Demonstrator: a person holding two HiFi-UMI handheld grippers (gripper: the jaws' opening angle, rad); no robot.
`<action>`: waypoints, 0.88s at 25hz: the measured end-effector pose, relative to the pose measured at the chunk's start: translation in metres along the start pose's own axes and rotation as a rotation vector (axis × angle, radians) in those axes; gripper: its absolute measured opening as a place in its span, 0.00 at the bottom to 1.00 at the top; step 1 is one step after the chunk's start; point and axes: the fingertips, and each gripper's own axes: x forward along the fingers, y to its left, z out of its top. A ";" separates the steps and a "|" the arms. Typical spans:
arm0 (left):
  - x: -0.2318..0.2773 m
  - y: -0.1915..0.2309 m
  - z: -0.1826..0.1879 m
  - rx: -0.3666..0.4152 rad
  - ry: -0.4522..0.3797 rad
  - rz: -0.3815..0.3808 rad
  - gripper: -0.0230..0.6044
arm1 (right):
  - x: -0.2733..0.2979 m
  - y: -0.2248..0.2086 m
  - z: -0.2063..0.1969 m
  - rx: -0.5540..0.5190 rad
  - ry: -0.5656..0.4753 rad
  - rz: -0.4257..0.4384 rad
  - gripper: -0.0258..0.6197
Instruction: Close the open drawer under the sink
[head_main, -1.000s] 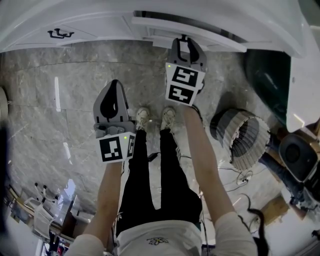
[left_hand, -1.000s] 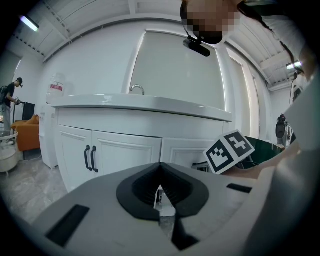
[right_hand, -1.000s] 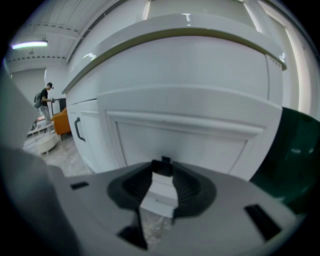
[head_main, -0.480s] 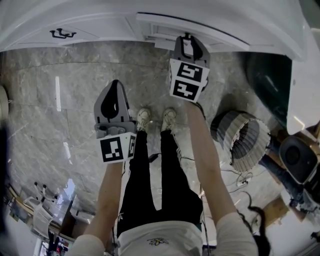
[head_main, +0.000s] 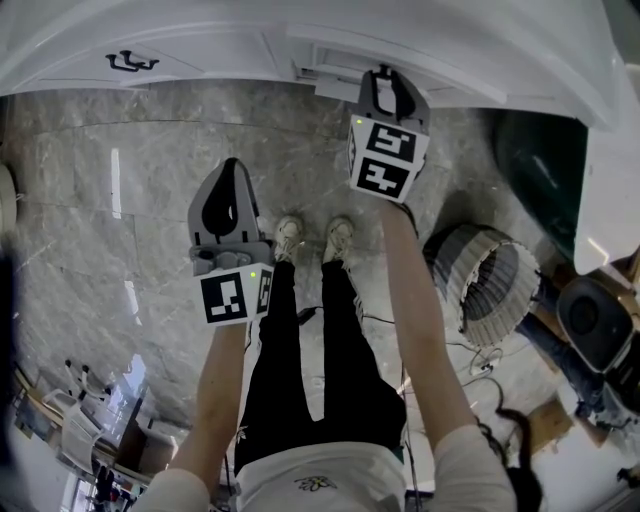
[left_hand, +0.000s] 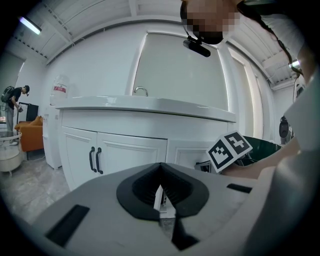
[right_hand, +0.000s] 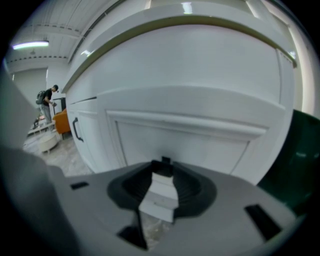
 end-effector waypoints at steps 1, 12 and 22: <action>0.000 0.001 0.000 -0.001 -0.002 0.002 0.07 | 0.000 0.000 0.000 -0.001 -0.001 -0.001 0.26; -0.007 -0.001 0.003 -0.017 -0.005 0.005 0.07 | -0.002 -0.002 -0.002 0.074 -0.004 0.010 0.28; -0.013 0.002 0.006 -0.022 -0.010 0.014 0.07 | -0.015 0.004 -0.020 0.127 0.017 0.018 0.28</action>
